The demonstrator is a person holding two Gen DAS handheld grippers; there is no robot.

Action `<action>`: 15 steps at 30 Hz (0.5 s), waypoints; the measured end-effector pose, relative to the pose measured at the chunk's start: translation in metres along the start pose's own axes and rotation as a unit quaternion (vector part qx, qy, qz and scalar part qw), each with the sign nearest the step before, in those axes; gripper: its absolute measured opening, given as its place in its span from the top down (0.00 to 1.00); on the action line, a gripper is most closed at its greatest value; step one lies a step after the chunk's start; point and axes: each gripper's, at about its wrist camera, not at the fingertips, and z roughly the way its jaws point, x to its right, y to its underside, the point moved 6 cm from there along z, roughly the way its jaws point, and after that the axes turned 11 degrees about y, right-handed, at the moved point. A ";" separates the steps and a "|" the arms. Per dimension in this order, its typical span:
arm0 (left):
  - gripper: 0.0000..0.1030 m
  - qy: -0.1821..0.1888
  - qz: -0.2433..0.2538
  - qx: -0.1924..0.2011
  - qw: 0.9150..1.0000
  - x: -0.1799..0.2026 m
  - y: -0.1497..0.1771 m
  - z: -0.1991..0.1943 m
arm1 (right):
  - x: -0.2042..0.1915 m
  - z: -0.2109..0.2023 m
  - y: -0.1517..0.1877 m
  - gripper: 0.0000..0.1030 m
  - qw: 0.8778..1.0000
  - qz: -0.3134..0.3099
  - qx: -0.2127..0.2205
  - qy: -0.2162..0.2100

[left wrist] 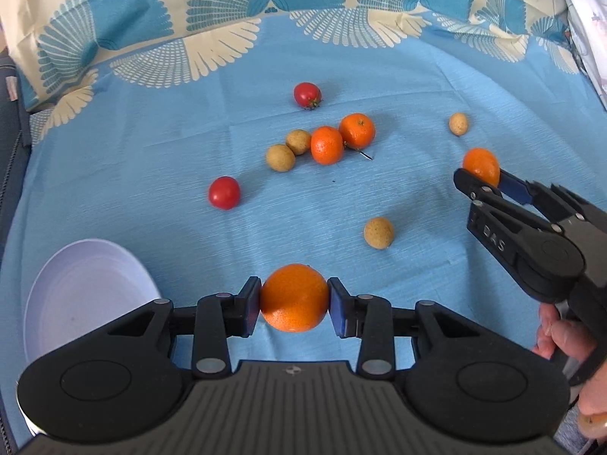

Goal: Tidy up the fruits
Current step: 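Carry both held mandarins over the blue plate with both tools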

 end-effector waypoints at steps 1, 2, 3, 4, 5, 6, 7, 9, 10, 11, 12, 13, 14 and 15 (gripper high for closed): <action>0.60 0.000 -0.002 0.003 1.000 -0.001 0.002 -0.007 | 0.000 -0.010 -0.001 0.66 1.000 0.005 0.002 -0.003; 0.60 -0.001 -0.004 0.007 1.000 -0.002 0.005 -0.017 | 0.000 -0.024 0.000 0.66 1.000 0.010 0.002 -0.008; 0.60 -0.001 -0.006 0.011 1.000 -0.003 0.008 -0.027 | -0.001 -0.035 0.002 0.66 1.000 0.013 0.002 -0.012; 0.60 0.000 -0.008 0.015 1.000 -0.004 0.012 -0.037 | -0.002 -0.049 0.005 0.66 1.000 0.012 0.000 -0.017; 0.60 0.000 -0.009 0.018 1.000 -0.005 0.016 -0.046 | -0.004 -0.060 0.008 0.66 1.000 0.008 -0.001 -0.021; 0.60 0.000 -0.010 0.021 1.000 -0.008 0.020 -0.055 | -0.007 -0.073 0.012 0.66 1.000 0.001 -0.003 -0.027; 0.60 -0.002 -0.012 0.025 1.000 -0.010 0.024 -0.064 | -0.011 -0.086 0.015 0.66 0.999 -0.009 -0.005 -0.035; 0.60 -0.005 -0.018 0.033 0.999 -0.018 0.037 -0.086 | -0.019 -0.112 0.021 0.66 0.999 -0.025 -0.006 -0.047; 0.60 -0.006 -0.023 0.037 0.999 -0.022 0.043 -0.097 | -0.024 -0.126 0.023 0.66 0.998 -0.032 -0.006 -0.054; 0.60 -0.008 -0.030 0.041 0.999 -0.028 0.051 -0.110 | -0.028 -0.137 0.025 0.66 0.997 -0.037 -0.005 -0.061; 0.60 -0.012 -0.036 0.043 0.998 -0.033 0.059 -0.121 | -0.034 -0.150 0.025 0.66 0.997 -0.042 -0.004 -0.070; 0.60 -0.015 -0.042 0.045 0.998 -0.038 0.066 -0.130 | -0.039 -0.162 0.024 0.66 0.996 -0.045 -0.003 -0.079; 0.60 -0.021 -0.052 0.045 0.997 -0.046 0.077 -0.143 | -0.045 -0.174 0.024 0.66 0.995 -0.047 -0.004 -0.089; 0.60 -0.026 -0.059 0.045 0.997 -0.051 0.085 -0.151 | -0.052 -0.186 0.023 0.66 0.994 -0.048 -0.003 -0.100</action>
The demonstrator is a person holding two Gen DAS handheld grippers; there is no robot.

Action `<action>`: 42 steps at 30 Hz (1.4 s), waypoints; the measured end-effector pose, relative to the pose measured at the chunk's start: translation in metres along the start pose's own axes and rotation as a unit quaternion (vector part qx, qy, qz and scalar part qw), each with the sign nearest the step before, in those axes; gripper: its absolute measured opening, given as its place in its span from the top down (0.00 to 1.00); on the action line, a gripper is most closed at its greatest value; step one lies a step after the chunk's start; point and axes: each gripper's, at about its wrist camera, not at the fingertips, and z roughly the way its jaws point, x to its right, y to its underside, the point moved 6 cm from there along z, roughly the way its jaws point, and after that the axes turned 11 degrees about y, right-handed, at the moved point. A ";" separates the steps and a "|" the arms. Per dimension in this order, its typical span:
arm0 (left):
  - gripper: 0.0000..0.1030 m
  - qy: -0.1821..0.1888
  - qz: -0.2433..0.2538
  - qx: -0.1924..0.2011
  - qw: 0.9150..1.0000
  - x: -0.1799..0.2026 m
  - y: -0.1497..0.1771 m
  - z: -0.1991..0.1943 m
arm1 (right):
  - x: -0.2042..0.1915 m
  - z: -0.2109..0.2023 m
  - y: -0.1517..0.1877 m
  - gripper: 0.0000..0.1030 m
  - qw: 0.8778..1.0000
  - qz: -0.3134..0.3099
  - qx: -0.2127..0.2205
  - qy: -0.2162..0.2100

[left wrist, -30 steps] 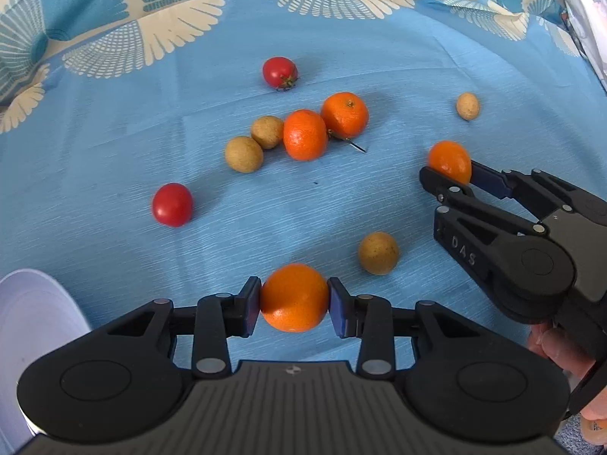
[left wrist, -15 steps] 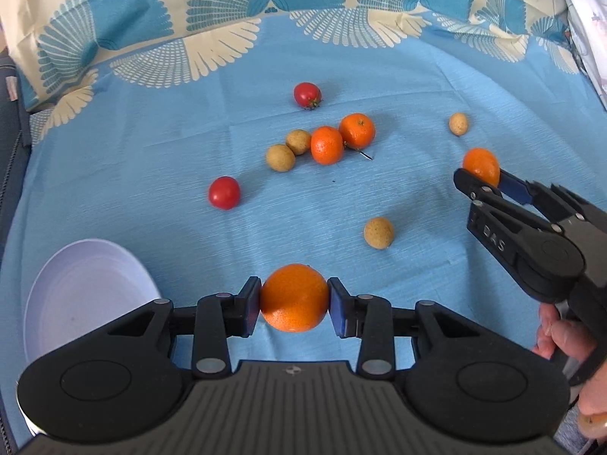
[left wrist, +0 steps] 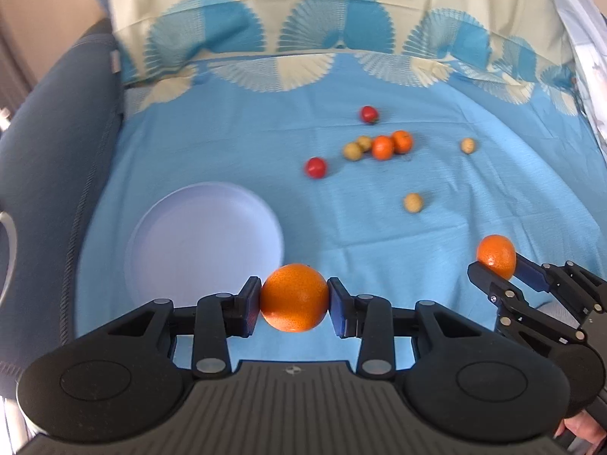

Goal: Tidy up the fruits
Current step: 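Carry both held mandarins over the blue plate with both tools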

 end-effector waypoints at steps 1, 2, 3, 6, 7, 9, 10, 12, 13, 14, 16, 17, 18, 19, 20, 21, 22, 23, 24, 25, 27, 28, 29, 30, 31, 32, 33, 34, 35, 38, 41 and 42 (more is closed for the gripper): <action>0.60 -0.005 -0.011 0.002 1.000 -0.010 0.009 -0.013 | -0.011 -0.011 -0.001 0.66 1.000 -0.003 0.000 -0.013; 0.60 -0.010 -0.020 0.005 1.000 -0.019 0.018 -0.024 | -0.022 -0.022 -0.002 0.66 1.000 -0.008 0.000 -0.030; 0.60 -0.014 -0.029 0.008 0.999 -0.027 0.026 -0.033 | -0.034 -0.034 -0.003 0.66 0.999 -0.014 0.001 -0.050; 0.60 -0.038 -0.050 0.022 0.998 -0.050 0.051 -0.059 | -0.073 -0.070 -0.004 0.65 0.994 -0.040 0.012 -0.101; 0.60 -0.044 -0.055 0.025 0.997 -0.056 0.059 -0.065 | -0.085 -0.081 -0.004 0.65 0.992 -0.050 0.017 -0.113; 0.60 -0.051 -0.068 0.032 0.996 -0.070 0.076 -0.079 | -0.106 -0.101 -0.003 0.65 0.988 -0.069 0.025 -0.136; 0.60 -0.052 -0.073 0.033 0.995 -0.074 0.082 -0.084 | -0.114 -0.108 -0.001 0.65 0.986 -0.079 0.028 -0.144; 0.60 -0.048 -0.083 0.035 0.995 -0.082 0.094 -0.091 | -0.129 -0.120 0.003 0.65 0.983 -0.101 0.033 -0.152; 0.60 -0.045 -0.086 0.037 0.995 -0.085 0.100 -0.094 | -0.135 -0.124 0.005 0.65 0.981 -0.112 0.034 -0.154; 0.60 -0.043 -0.087 0.040 0.994 -0.087 0.104 -0.097 | -0.139 -0.127 0.007 0.65 0.980 -0.120 0.035 -0.154; 0.60 -0.042 -0.090 0.046 0.994 -0.090 0.110 -0.102 | -0.145 -0.132 0.009 0.65 0.979 -0.130 0.036 -0.153; 0.60 -0.039 -0.090 0.049 0.994 -0.090 0.111 -0.104 | -0.146 -0.134 0.010 0.65 0.979 -0.133 0.037 -0.152; 0.60 -0.037 -0.091 0.052 0.994 -0.091 0.113 -0.106 | -0.147 -0.136 0.009 0.65 0.978 -0.136 0.037 -0.151; 0.60 -0.035 -0.092 0.055 0.994 -0.091 0.113 -0.108 | -0.148 -0.137 0.008 0.66 0.978 -0.138 0.038 -0.150; 0.60 -0.033 -0.092 0.058 0.993 -0.090 0.113 -0.108 | -0.150 -0.139 0.009 0.65 0.978 -0.140 0.040 -0.148; 0.60 -0.032 -0.092 0.061 0.993 -0.090 0.113 -0.110 | -0.150 -0.139 0.008 0.65 0.978 -0.142 0.041 -0.148; 0.60 -0.031 -0.092 0.064 0.993 -0.091 0.113 -0.111 | -0.150 -0.139 0.007 0.65 0.978 -0.143 0.041 -0.147; 0.60 -0.030 -0.092 0.065 0.993 -0.090 0.112 -0.111 | -0.150 -0.138 0.007 0.65 0.978 -0.145 0.042 -0.146; 0.60 -0.028 -0.092 0.066 0.993 -0.089 0.112 -0.111 | -0.151 -0.139 0.007 0.65 0.977 -0.147 0.043 -0.145; 0.60 -0.027 -0.093 0.067 0.993 -0.089 0.111 -0.111 | -0.151 -0.139 0.007 0.65 0.977 -0.149 0.043 -0.145; 0.60 -0.026 -0.093 0.067 0.993 -0.089 0.111 -0.111 | -0.149 -0.139 0.007 0.65 0.977 -0.150 0.044 -0.144; 0.60 -0.026 -0.093 0.067 0.993 -0.089 0.111 -0.110 | -0.150 -0.139 0.007 0.66 0.977 -0.150 0.043 -0.143; 0.60 -0.026 -0.093 0.067 0.993 -0.089 0.111 -0.110 | -0.150 -0.138 0.007 0.65 0.977 -0.150 0.042 -0.142; 0.60 -0.026 -0.093 0.066 0.993 -0.090 0.110 -0.110 | -0.150 -0.138 0.007 0.65 0.978 -0.151 0.042 -0.141; 0.60 -0.025 -0.095 0.065 0.993 -0.090 0.110 -0.109 | -0.151 -0.138 0.007 0.65 0.978 -0.151 0.041 -0.141; 0.60 -0.025 -0.096 0.065 0.993 -0.091 0.109 -0.108 | -0.152 -0.137 0.007 0.65 0.978 -0.151 0.041 -0.140; 0.60 -0.025 -0.097 0.064 0.993 -0.091 0.109 -0.108 | -0.152 -0.137 0.007 0.65 0.978 -0.152 0.040 -0.140; 0.60 -0.025 -0.098 0.064 0.993 -0.092 0.109 -0.107 | -0.153 -0.136 0.007 0.65 0.978 -0.152 0.040 -0.140; 0.60 -0.026 -0.099 0.063 0.993 -0.093 0.108 -0.106 | -0.153 -0.136 0.007 0.65 0.978 -0.152 0.039 -0.140; 0.60 -0.026 -0.104 0.058 0.993 -0.097 0.106 -0.101 | -0.153 -0.134 0.007 0.65 0.978 -0.151 0.035 -0.140; 0.60 -0.027 -0.107 0.055 0.992 -0.100 0.103 -0.096 | -0.152 -0.128 0.006 0.65 0.979 -0.147 0.030 -0.139; 0.60 -0.027 -0.107 0.054 0.992 -0.101 0.101 -0.094 | -0.152 -0.125 0.004 0.65 0.979 -0.145 0.028 -0.137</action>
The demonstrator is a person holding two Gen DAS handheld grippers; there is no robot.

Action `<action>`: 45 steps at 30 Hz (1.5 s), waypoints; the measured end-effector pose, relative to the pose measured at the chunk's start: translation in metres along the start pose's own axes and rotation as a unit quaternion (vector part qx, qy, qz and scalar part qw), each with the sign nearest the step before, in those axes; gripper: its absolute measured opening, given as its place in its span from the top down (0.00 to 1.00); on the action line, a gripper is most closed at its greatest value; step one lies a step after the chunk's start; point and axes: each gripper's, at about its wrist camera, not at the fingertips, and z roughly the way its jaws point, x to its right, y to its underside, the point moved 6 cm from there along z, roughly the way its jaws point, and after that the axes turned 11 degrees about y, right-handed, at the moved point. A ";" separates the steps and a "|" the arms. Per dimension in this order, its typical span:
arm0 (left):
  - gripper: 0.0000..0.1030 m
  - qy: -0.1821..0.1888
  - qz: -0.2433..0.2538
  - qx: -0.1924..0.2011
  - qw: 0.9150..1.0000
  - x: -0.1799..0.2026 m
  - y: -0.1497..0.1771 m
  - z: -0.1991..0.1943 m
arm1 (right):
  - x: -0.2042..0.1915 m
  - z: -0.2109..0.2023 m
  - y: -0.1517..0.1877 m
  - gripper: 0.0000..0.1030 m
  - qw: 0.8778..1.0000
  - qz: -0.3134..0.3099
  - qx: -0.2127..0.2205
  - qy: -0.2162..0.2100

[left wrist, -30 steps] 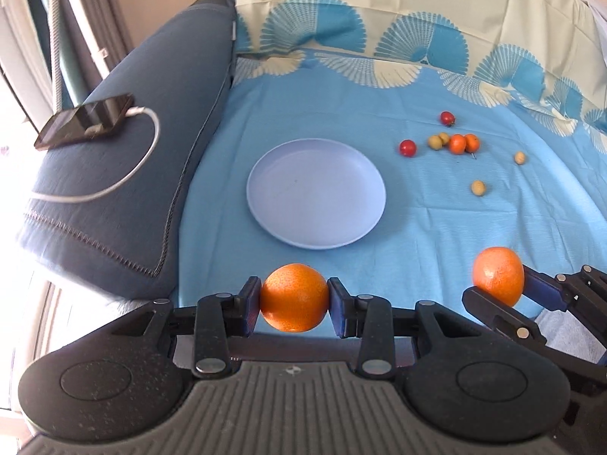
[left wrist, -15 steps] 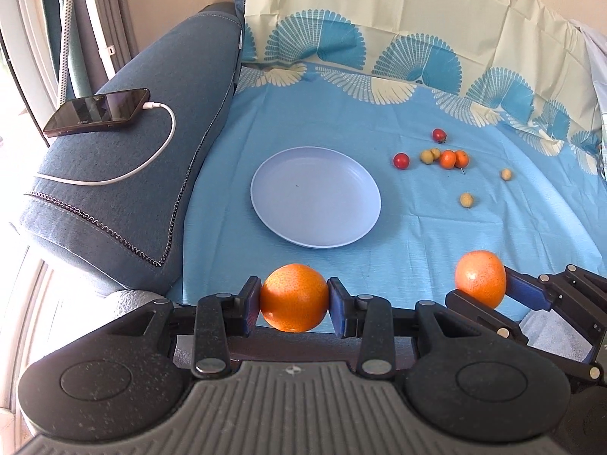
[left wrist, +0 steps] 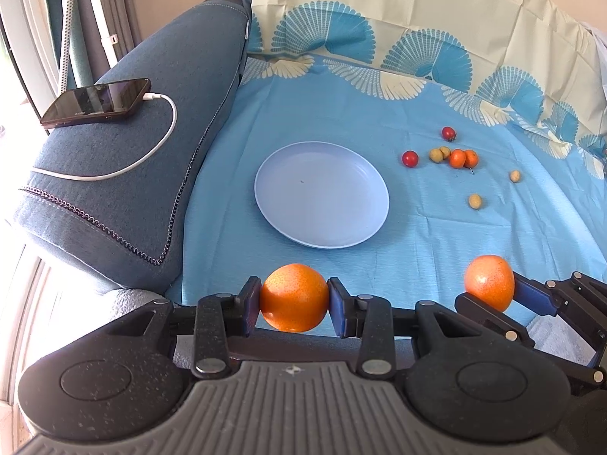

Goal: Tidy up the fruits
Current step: 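Carry both held mandarins over the blue plate with both tools, then open both tools to drop the mandarins onto the plate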

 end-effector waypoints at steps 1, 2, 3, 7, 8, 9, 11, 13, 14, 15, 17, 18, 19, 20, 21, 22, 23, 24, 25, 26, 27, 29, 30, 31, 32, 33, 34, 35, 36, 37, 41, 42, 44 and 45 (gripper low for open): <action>0.60 -0.001 -0.001 0.000 1.000 0.000 -0.002 0.003 | 0.002 0.002 -0.001 0.65 1.000 0.002 -0.002 0.001; 0.60 -0.001 0.000 0.000 1.000 -0.001 -0.005 0.005 | 0.003 0.005 -0.002 0.66 1.000 0.005 -0.003 0.002; 0.60 -0.001 0.000 0.001 1.000 -0.001 -0.007 0.007 | 0.004 0.008 -0.002 0.65 1.000 0.007 -0.004 0.004; 0.60 -0.002 0.000 0.000 1.000 -0.002 -0.020 0.019 | 0.009 0.021 -0.006 0.65 1.000 0.012 -0.008 0.011; 0.60 -0.002 0.000 0.001 1.000 -0.002 -0.025 0.023 | 0.010 0.025 -0.007 0.65 1.000 0.013 -0.009 0.012; 0.60 -0.003 0.000 0.000 1.000 -0.003 -0.029 0.028 | 0.011 0.030 -0.008 0.65 1.000 0.014 -0.011 0.013; 0.60 -0.003 0.000 -0.001 1.000 -0.003 -0.036 0.037 | 0.012 0.040 -0.010 0.65 1.000 0.013 -0.014 0.015; 0.60 -0.004 -0.001 -0.004 1.000 -0.004 -0.045 0.048 | 0.013 0.051 -0.012 0.65 1.000 0.013 -0.018 0.017; 0.60 -0.004 -0.002 -0.005 1.000 -0.005 -0.049 0.055 | 0.014 0.057 -0.013 0.65 1.000 0.013 -0.021 0.018; 0.60 -0.004 -0.004 -0.007 1.000 -0.006 -0.052 0.061 | 0.015 0.064 -0.014 0.65 0.999 0.014 -0.024 0.019; 0.60 -0.003 -0.008 -0.012 1.000 -0.008 -0.061 0.075 | 0.016 0.078 -0.016 0.66 0.999 0.015 -0.031 0.020; 0.60 -0.003 -0.008 -0.013 1.000 -0.009 -0.064 0.081 | 0.017 0.085 -0.017 0.66 0.999 0.015 -0.034 0.021; 0.60 -0.005 -0.008 -0.016 1.000 -0.010 -0.067 0.087 | 0.018 0.093 -0.018 0.66 0.999 0.016 -0.038 0.022; 0.60 -0.006 -0.007 -0.019 1.000 -0.011 -0.070 0.093 | 0.018 0.100 -0.019 0.65 0.999 0.018 -0.041 0.022; 0.60 -0.006 -0.005 -0.021 1.000 -0.012 -0.074 0.100 | 0.018 0.107 -0.020 0.65 0.999 0.019 -0.044 0.022; 0.60 -0.007 -0.005 -0.024 1.000 -0.014 -0.076 0.106 | 0.019 0.113 -0.021 0.65 0.998 0.019 -0.046 0.022; 0.60 -0.009 -0.003 -0.029 1.000 -0.014 -0.079 0.114 | 0.019 0.121 -0.022 0.65 0.998 0.020 -0.048 0.023; 0.60 -0.009 -0.002 -0.031 0.999 -0.015 -0.082 0.119 | 0.019 0.128 -0.023 0.66 0.998 0.019 -0.051 0.024; 0.60 -0.011 -0.001 -0.034 0.999 -0.016 -0.084 0.126 | 0.019 0.135 -0.024 0.66 0.998 0.019 -0.053 0.024; 0.60 -0.012 0.001 -0.036 0.999 -0.017 -0.086 0.132 | 0.020 0.142 -0.024 0.66 0.998 0.020 -0.057 0.024; 0.60 -0.012 0.002 -0.038 0.999 -0.017 -0.089 0.138 | 0.019 0.149 -0.024 0.66 0.998 0.020 -0.060 0.024; 0.60 -0.015 0.003 -0.042 0.999 -0.019 -0.092 0.149 | 0.017 0.163 -0.025 0.65 0.997 0.017 -0.066 0.023; 0.60 -0.016 0.003 -0.044 0.999 -0.020 -0.094 0.155 | 0.016 0.168 -0.024 0.65 0.997 0.015 -0.069 0.022; 0.60 -0.019 0.003 -0.047 0.999 -0.021 -0.095 0.161 | 0.015 0.175 -0.024 0.65 0.997 0.014 -0.073 0.021; 0.60 -0.022 0.002 -0.052 0.998 -0.022 -0.096 0.167 | 0.014 0.181 -0.023 0.65 0.997 0.012 -0.077 0.019; 0.60 -0.023 0.002 -0.055 0.998 -0.024 -0.097 0.173 | 0.012 0.186 -0.022 0.65 0.997 0.009 -0.080 0.018; 0.60 -0.025 0.002 -0.059 0.998 -0.025 -0.097 0.179 | 0.011 0.193 -0.021 0.65 0.996 0.006 -0.084 0.018; 0.60 -0.027 0.002 -0.063 0.998 -0.026 -0.098 0.185 | 0.009 0.198 -0.020 0.65 0.996 0.003 -0.087 0.018; 0.60 -0.030 0.003 -0.067 0.997 -0.028 -0.097 0.191 | 0.008 0.203 -0.019 0.65 0.996 0.001 -0.091 0.018; 0.60 -0.032 0.004 -0.070 0.997 -0.030 -0.097 0.196 | 0.007 0.208 -0.017 0.65 0.995 0.000 -0.095 0.017; 0.60 -0.036 0.005 -0.081 0.996 -0.034 -0.097 0.211 | 0.003 0.223 -0.013 0.65 0.994 -0.009 -0.108 0.016; 0.60 -0.039 0.008 -0.083 0.996 -0.036 -0.097 0.214 | 0.002 0.226 -0.012 0.65 0.994 -0.013 -0.110 0.016; 0.60 -0.045 0.014 -0.085 0.995 -0.037 -0.098 0.221 | -0.001 0.231 -0.010 0.65 0.993 -0.019 -0.114 0.015; 0.59 -0.046 0.017 -0.087 0.995 -0.037 -0.099 0.224 | -0.002 0.233 -0.010 0.65 0.993 -0.020 -0.116 0.014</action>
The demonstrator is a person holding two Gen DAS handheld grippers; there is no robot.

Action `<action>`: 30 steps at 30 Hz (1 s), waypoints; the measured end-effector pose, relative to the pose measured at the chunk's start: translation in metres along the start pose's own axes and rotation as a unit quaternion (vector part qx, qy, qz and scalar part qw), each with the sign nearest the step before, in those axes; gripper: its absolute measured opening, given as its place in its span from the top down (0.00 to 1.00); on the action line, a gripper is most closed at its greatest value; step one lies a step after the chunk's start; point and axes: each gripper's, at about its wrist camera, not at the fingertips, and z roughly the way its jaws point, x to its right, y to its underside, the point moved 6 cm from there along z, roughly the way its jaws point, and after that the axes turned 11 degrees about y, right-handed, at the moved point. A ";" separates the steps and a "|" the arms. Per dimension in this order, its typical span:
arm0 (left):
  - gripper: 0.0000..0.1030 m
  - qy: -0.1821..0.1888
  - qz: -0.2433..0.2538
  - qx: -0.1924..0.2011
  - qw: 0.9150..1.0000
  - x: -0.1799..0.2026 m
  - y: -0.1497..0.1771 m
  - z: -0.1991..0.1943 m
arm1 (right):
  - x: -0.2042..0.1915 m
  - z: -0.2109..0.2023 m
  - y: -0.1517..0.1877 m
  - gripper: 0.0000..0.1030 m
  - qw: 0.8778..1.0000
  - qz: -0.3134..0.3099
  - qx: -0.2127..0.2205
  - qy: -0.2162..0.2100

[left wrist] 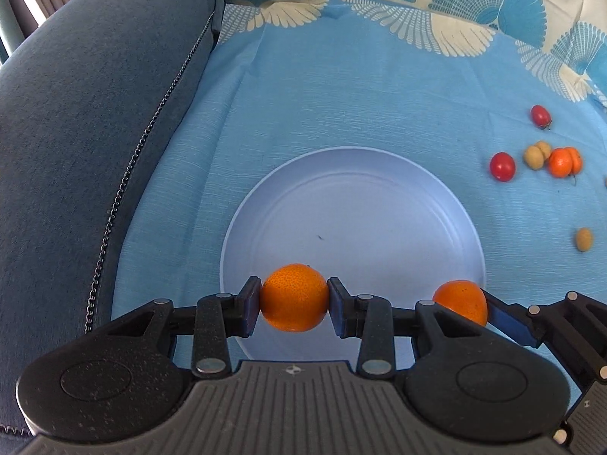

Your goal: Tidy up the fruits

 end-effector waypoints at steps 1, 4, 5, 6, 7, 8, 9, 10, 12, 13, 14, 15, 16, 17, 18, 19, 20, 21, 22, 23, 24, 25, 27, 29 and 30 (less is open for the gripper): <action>0.58 -0.001 0.003 0.001 1.000 0.000 -0.002 0.001 | -0.002 0.002 -0.001 0.65 1.000 -0.002 -0.002 -0.001; 0.06 0.005 0.014 0.031 0.999 -0.001 -0.007 -0.011 | -0.003 0.003 -0.006 0.65 1.000 -0.004 0.001 -0.007; 0.00 0.001 0.013 0.057 0.998 -0.001 -0.008 -0.021 | -0.003 0.001 -0.010 0.59 1.000 -0.001 0.011 -0.012; 0.00 -0.001 0.015 0.070 0.997 -0.001 -0.008 -0.029 | -0.002 -0.003 -0.013 0.43 1.000 -0.001 0.020 -0.012; 0.00 -0.002 0.021 0.072 0.997 -0.001 -0.007 -0.035 | 0.000 -0.007 -0.016 0.34 1.000 0.000 0.029 -0.007; 0.00 -0.005 0.024 0.069 0.997 -0.001 -0.004 -0.040 | 0.002 -0.013 -0.019 0.24 0.999 0.001 0.039 -0.001; 0.00 -0.012 0.021 0.067 0.997 -0.002 0.001 -0.045 | 0.004 -0.019 -0.020 0.21 0.999 0.001 0.045 0.002; 0.00 -0.018 0.015 0.068 0.997 -0.004 0.006 -0.051 | 0.007 -0.026 -0.020 0.20 0.999 0.001 0.046 0.005; 0.00 -0.023 0.003 0.066 0.998 -0.007 0.022 -0.065 | 0.015 -0.042 -0.016 0.13 0.999 0.014 0.041 0.010; 0.00 -0.023 -0.003 0.064 0.998 -0.008 0.031 -0.072 | 0.018 -0.052 -0.012 0.12 0.999 0.024 0.037 0.009; 0.00 -0.021 -0.009 0.060 0.998 -0.009 0.042 -0.079 | 0.021 -0.061 -0.008 0.11 0.999 0.033 0.034 0.005; 0.00 -0.022 -0.013 0.055 0.998 -0.010 0.050 -0.083 | 0.022 -0.071 -0.004 0.10 0.999 0.042 0.030 0.001; 0.00 -0.023 -0.017 0.050 0.998 -0.010 0.059 -0.089 | 0.024 -0.081 0.002 0.09 0.998 0.050 0.028 -0.003; 0.00 -0.022 -0.019 0.045 0.999 -0.010 0.070 -0.095 | 0.024 -0.092 0.007 0.07 0.998 0.057 0.026 -0.004; 0.00 -0.022 -0.019 0.041 0.999 -0.010 0.078 -0.100 | 0.023 -0.101 0.012 0.06 0.998 0.062 0.024 -0.004; 0.00 -0.023 -0.019 0.038 0.999 -0.010 0.085 -0.106 | 0.020 -0.111 0.018 0.05 0.998 0.066 0.024 -0.005; 0.00 -0.022 -0.020 0.039 0.999 -0.009 0.090 -0.112 | 0.018 -0.120 0.022 0.04 0.997 0.069 0.024 -0.008; 0.00 -0.022 -0.020 0.043 0.999 -0.008 0.095 -0.118 | 0.015 -0.128 0.025 0.04 0.997 0.070 0.025 -0.010; 0.00 -0.024 -0.020 0.049 0.998 -0.008 0.100 -0.126 | 0.012 -0.135 0.027 0.04 0.997 0.071 0.028 -0.010; 0.00 -0.025 -0.019 0.054 0.998 -0.008 0.103 -0.132 | 0.009 -0.144 0.030 0.04 0.997 0.072 0.033 -0.005; 0.00 -0.025 -0.017 0.061 0.998 -0.008 0.106 -0.139 | 0.007 -0.149 0.031 0.03 0.997 0.071 0.038 -0.002; 0.00 -0.025 -0.017 0.066 0.997 -0.007 0.108 -0.144 | 0.005 -0.156 0.032 0.03 0.997 0.069 0.044 0.001; 0.00 -0.024 -0.017 0.079 0.996 -0.006 0.113 -0.157 | 0.004 -0.168 0.034 0.03 0.996 0.069 0.056 0.004; 0.00 -0.023 -0.016 0.092 0.995 -0.004 0.117 -0.169 | 0.002 -0.179 0.034 0.03 0.995 0.068 0.066 0.007; 0.00 -0.023 -0.014 0.098 0.995 -0.002 0.119 -0.174 | 0.002 -0.184 0.034 0.03 0.995 0.069 0.071 0.009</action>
